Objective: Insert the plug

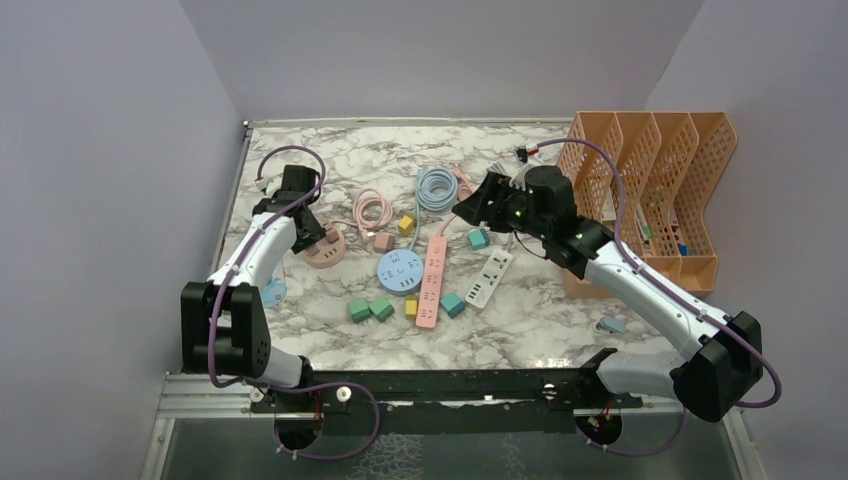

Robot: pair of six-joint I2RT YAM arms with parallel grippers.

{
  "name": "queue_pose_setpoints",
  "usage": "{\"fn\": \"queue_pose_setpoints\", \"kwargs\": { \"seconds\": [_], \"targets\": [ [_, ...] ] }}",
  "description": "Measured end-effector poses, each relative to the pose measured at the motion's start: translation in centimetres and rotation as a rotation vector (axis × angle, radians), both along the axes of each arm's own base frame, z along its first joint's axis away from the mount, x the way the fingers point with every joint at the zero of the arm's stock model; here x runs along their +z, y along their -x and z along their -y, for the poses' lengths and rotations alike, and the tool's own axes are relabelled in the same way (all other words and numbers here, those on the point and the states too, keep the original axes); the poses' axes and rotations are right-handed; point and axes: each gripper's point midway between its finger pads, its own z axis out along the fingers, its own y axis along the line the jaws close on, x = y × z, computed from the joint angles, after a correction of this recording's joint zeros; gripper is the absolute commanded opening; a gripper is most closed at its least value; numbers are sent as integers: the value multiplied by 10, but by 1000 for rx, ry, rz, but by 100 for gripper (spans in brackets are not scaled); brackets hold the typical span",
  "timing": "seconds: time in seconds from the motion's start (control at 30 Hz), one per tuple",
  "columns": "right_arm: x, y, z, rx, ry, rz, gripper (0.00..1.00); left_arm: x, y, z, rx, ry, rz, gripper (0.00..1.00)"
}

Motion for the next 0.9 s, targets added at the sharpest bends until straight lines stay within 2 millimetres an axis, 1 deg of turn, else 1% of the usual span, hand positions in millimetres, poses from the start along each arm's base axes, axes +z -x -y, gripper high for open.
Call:
{"fn": "queue_pose_setpoints", "kwargs": {
  "seconds": [0.3,0.57,0.7,0.9],
  "targets": [
    [-7,-1,-1,0,11,-17,62,-6,-2,-3,7,-18,-12,0],
    [-7,-1,-1,0,12,-18,62,-11,-10,-4,11,-25,-6,0],
    [-7,-1,-1,0,12,-18,62,-17,-11,-4,18,-27,-18,0],
    [-8,-1,-1,-1,11,-19,61,-19,-13,-5,23,-29,-22,0]
  ]
}}
